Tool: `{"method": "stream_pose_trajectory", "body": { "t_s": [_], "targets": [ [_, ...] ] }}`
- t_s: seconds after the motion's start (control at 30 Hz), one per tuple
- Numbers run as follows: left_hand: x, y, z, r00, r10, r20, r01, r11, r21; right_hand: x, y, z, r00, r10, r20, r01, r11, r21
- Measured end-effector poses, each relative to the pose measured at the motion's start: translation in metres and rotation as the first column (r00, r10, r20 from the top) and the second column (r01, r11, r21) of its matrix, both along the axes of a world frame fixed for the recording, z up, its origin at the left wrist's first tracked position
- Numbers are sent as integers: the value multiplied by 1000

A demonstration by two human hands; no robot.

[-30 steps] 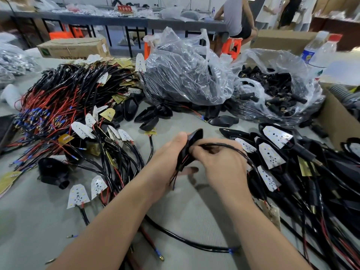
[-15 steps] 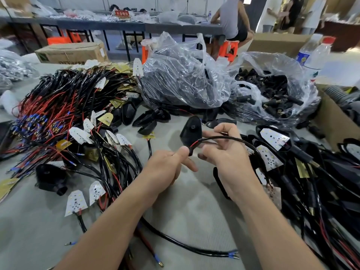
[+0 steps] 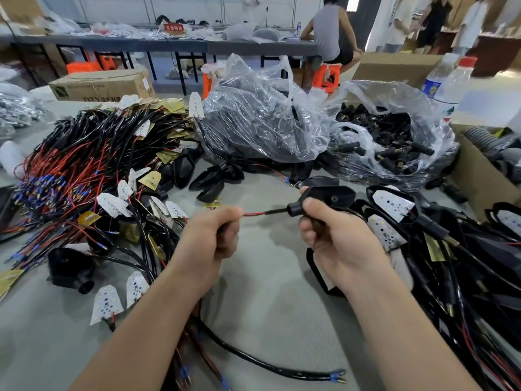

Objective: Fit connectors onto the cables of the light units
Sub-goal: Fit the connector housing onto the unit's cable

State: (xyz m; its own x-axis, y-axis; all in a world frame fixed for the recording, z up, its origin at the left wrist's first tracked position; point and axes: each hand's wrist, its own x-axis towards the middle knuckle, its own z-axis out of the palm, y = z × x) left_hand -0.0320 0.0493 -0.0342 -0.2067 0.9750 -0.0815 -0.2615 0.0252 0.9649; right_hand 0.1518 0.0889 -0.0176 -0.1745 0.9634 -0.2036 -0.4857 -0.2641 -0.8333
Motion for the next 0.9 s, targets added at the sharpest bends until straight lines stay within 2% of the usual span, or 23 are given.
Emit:
{"method": "stream_pose_trajectory", "body": {
  "t_s": [0.1,0.17,0.23,0.3,0.37,0.4,0.47,0.5,0.53,0.57,0.63,0.67,0.7,0.73,0.77,0.83,0.9],
  "targets": [
    [-5,2,0,962,256,92,-257,966,-6,8,6,6,983,-90,-158,73,992,-105],
    [-6,2,1,917,398,32,-398,917,7,10,7,7,969,-90,-231,59,988,-141],
    [-5,0,2,827,533,-178,-531,845,63,12,6,8,948,-45,-314,-4,988,-153],
    [-4,-3,0,630,601,-491,-608,776,170,12,6,6,937,29,-348,-73,991,-113],
    [-2,-5,-4,376,535,-757,-535,792,294,9,7,3,961,18,-275,-36,997,-62],
    [0,-6,-5,271,479,-835,-459,827,325,8,8,2,979,-45,-199,38,999,-39],
    [3,-10,-7,115,322,-940,-301,913,276,5,9,0,983,-182,-22,183,982,39],
    [5,-11,-8,79,213,-974,-222,956,191,4,10,-1,973,-223,58,218,972,86],
    [7,-12,-8,99,103,-990,-134,987,89,5,10,-2,962,-243,126,228,966,123],
    [8,-12,-9,187,-13,-982,-24,1000,-18,6,11,-3,952,-243,187,217,965,149],
    [9,-9,-10,522,-236,-820,213,967,-142,10,11,-2,930,-147,337,85,978,193],
    [10,-7,-11,688,-281,-669,268,955,-125,10,9,-2,897,-62,439,-35,977,210],
    [11,-5,-11,808,-300,-507,288,952,-104,8,6,-1,849,9,528,-145,966,216],
    [13,-2,-13,873,-322,-367,314,946,-82,5,3,-1,805,49,591,-218,951,218],
    [14,0,-15,899,-361,-250,360,932,-51,1,-1,-2,770,57,636,-260,938,231],
    [18,1,-17,890,-453,-58,455,890,28,-7,-9,-4,669,-16,743,-310,903,299],
    [19,2,-17,871,-490,45,486,871,72,-13,-13,-8,560,-165,812,-321,860,397]
  ]
}}
